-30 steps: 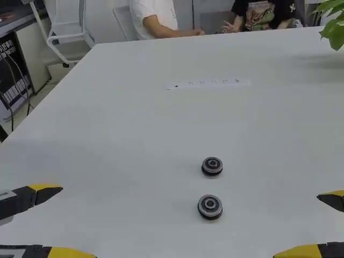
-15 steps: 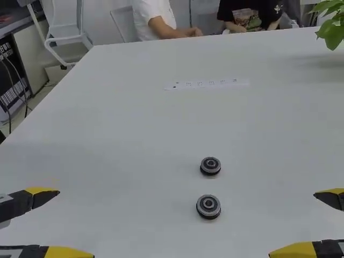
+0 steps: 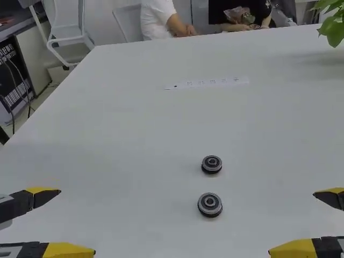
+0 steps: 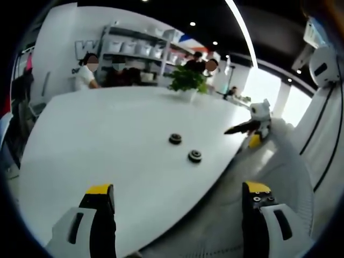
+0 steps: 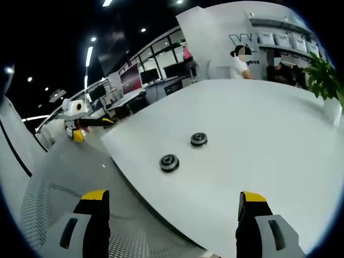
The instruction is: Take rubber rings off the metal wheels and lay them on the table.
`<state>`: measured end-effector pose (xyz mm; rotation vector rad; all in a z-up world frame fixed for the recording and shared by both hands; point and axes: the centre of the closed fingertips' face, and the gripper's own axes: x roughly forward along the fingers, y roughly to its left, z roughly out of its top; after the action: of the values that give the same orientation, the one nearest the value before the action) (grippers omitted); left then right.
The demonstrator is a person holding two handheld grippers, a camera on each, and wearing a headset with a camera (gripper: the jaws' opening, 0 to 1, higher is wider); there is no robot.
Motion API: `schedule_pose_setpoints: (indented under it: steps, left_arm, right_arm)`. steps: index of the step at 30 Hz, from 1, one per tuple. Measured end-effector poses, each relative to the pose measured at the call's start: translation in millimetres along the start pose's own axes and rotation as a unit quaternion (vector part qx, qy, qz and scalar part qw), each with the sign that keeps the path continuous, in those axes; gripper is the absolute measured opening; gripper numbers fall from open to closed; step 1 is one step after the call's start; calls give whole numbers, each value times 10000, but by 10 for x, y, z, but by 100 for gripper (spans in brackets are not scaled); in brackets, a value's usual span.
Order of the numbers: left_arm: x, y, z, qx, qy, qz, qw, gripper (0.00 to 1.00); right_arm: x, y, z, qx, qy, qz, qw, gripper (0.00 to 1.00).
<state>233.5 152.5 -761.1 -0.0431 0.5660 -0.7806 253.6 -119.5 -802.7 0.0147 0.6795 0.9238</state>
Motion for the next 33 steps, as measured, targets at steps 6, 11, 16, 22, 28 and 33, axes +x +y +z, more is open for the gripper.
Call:
schedule_pose_setpoints:
  steps: [6,11,16,22,28,33]
  left_arm:
    - [-2,-11,8,46,36,46,10000,100]
    - [-13,10,16,293,168,142,9993,100]
    - [10,29,45,378,239,160,9989,100]
    - [95,-147,128,680,208,-139,9974,100]
    - [193,-207,220,931,231,-226,9951,100]
    - [244,-278,351,1131,170,-331,9929,100]
  right_arm:
    - [12,-1,1,13,-35,36,10000,99]
    - [38,-10,-6,-31,-55,51,10000,99]
    - [65,-4,-22,68,-58,174,9998,99]
    - [98,17,-26,-7,35,247,9997,99]
    - [122,14,8,-112,42,260,9996,99]
    - [113,-10,38,-256,19,247,9994,99]
